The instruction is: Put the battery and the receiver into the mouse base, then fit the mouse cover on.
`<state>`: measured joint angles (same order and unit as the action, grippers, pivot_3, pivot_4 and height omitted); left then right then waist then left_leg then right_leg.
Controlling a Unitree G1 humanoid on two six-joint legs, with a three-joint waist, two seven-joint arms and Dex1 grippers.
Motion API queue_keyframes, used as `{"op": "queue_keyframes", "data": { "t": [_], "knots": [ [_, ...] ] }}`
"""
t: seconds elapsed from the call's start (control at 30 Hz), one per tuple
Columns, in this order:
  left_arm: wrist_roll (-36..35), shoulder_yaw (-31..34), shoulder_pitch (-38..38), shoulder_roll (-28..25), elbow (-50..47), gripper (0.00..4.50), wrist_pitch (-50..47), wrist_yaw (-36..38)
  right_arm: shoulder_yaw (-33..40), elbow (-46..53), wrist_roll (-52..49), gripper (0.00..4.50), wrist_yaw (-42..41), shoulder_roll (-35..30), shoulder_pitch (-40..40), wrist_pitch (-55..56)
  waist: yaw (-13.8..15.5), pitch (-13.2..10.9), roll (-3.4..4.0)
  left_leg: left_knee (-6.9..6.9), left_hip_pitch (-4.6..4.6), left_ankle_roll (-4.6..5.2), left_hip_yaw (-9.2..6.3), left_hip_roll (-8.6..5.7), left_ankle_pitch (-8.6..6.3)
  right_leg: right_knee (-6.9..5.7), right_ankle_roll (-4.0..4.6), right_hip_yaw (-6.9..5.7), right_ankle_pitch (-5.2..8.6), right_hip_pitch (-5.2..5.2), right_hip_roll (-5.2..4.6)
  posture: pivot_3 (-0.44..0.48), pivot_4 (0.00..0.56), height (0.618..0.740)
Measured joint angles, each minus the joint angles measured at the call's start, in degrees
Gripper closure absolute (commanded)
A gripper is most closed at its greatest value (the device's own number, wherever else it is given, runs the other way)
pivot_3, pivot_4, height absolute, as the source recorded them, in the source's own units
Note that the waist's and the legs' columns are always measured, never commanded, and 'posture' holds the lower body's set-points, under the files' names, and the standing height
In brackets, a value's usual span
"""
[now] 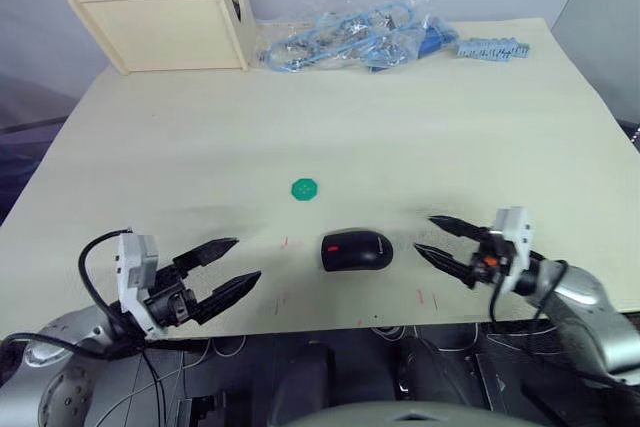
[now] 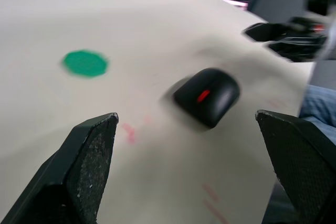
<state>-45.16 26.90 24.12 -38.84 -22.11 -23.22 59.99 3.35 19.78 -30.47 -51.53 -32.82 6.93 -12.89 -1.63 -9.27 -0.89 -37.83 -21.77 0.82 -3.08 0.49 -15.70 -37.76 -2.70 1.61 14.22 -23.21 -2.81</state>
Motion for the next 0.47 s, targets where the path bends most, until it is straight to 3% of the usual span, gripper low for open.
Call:
{"op": "queue_keyframes", "data": {
  "t": [0.03, 0.2, 0.47],
  "knots": [
    [0.01, 0.31, 1.03, 0.43, 0.0, 0.0, -0.11, -0.6, 2.58, -0.29, -0.44, 0.03, -1.37, -1.34, 1.79, 0.92, 0.13, 0.0, 0.0, 0.0, 0.0, 0.0, 0.03, 0.0, 0.0, 0.02, 0.0, 0.0, 0.0, 0.01, 0.01, 0.0, 0.15, 0.74],
    [0.79, 1.9, 4.22, 2.29, 0.03, 0.0, 0.07, -2.87, 10.19, -4.7, -0.9, 0.03, -6.54, -4.69, 8.71, 4.27, 0.52, -0.01, -0.03, 0.0, 0.02, 0.0, 0.3, 0.02, 0.0, 0.06, 0.09, 0.01, 0.06, 0.04, 0.02, 0.0, 0.15, 0.74],
    [2.6, 2.2, 6.87, 3.33, 0.05, 0.0, 0.45, -4.89, 15.83, -7.23, -1.31, 0.03, -9.38, -5.26, 12.56, 6.11, 0.79, -0.01, -0.05, 0.0, 0.02, 0.01, 0.37, 0.03, 0.0, 0.1, 0.14, 0.04, 0.12, 0.05, 0.02, 0.0, 0.15, 0.74]
  ]
}}
